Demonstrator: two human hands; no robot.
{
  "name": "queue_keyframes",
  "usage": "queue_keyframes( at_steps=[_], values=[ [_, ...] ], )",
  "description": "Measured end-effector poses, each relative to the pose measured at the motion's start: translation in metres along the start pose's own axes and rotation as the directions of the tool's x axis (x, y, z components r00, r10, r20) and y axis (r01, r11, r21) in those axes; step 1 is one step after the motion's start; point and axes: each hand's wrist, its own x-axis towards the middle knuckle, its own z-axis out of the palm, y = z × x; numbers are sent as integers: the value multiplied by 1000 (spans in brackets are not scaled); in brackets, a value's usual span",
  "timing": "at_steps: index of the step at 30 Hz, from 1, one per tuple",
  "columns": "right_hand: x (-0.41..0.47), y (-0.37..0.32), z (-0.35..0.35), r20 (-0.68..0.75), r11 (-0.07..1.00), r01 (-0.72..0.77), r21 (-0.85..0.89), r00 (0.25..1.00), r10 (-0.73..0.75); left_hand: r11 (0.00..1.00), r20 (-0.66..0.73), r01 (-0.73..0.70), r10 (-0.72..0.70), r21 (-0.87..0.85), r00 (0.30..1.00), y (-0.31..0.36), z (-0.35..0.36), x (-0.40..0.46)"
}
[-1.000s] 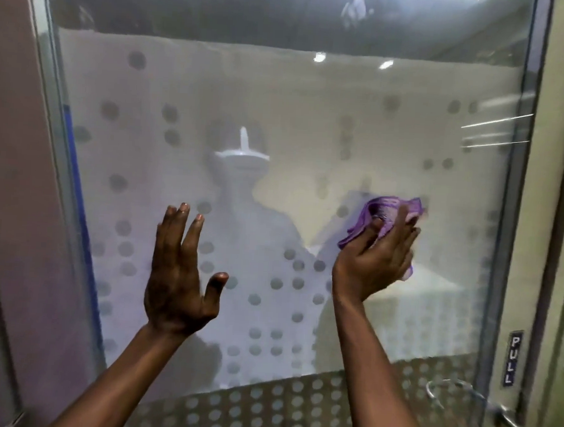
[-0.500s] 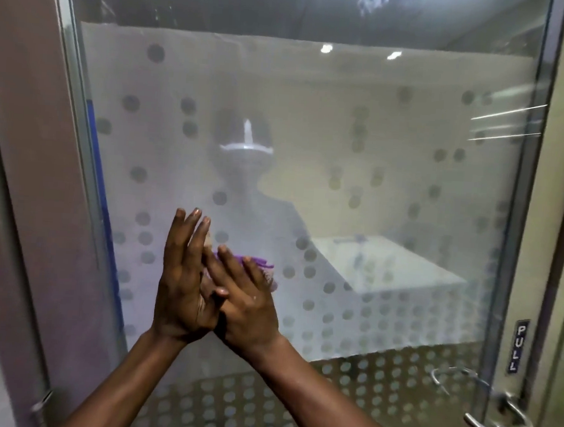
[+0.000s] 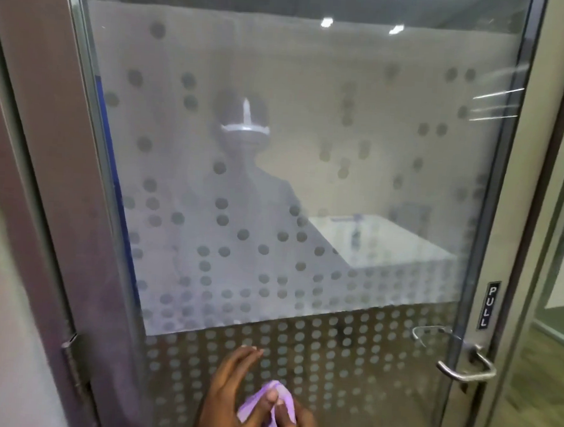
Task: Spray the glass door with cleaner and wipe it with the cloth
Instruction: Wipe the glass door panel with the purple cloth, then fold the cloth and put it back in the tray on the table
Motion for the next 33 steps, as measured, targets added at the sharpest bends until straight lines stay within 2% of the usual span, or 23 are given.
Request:
queue_keyframes(
  at_steps=[1, 2, 3, 4, 7, 9, 12, 15, 17, 19, 22, 28, 31, 33],
  values=[
    [-1, 0, -4, 61, 982, -169, 87, 985, 164, 999, -33, -40, 40, 6, 999, -2, 3, -5],
    [1, 5, -9, 88, 900, -350, 259, 937, 339, 1000, 30, -10, 10, 11, 1000, -6, 9, -12],
    [-5, 8, -16, 106, 816, -442, 372, 894, 436, 999, 80, 47, -46, 0, 996, -10, 16, -24],
    [-9, 7, -21, 156, 780, -456, 429, 888, 434, 996, 111, 85, -82, -23, 990, -16, 23, -34],
    [-25, -2, -36, 257, 637, -489, 596, 868, 425, 960, 194, 234, -203, -154, 960, -20, 32, -43],
    [-34, -2, -38, 279, 587, -487, 646, 867, 412, 911, 240, 331, -273, -247, 932, -20, 35, -46],
    [-43, -6, -38, 281, 541, -481, 690, 867, 412, 847, 252, 442, -377, -295, 891, -19, 36, -49],
    [-47, -4, -38, 200, 547, -453, 704, 865, 459, 838, 217, 471, -423, -276, 880, -20, 32, -57],
    [-50, -1, -36, 109, 568, -429, 702, 854, 510, 845, 283, 460, -387, -273, 878, -19, 30, -67],
    [-55, 1, -33, 17, 624, -408, 667, 845, 534, 892, 342, 407, -326, -199, 881, -16, 30, -76],
    [-70, 3, -29, 21, 626, -410, 663, 846, 532, 940, 282, 333, -301, -71, 911, -15, 30, -84],
    [-104, 10, -22, 106, 480, -444, 756, 808, 580, 851, 249, 497, -451, -169, 857, -16, 29, -99],
    [-120, 16, -19, 68, 481, -417, 771, 805, 590, 757, 220, 576, -533, -308, 817, -19, 29, -106],
    [-129, 18, -17, 32, 517, -398, 758, 814, 580, 691, 238, 609, -563, -390, 791, -20, 28, -109]
  ],
)
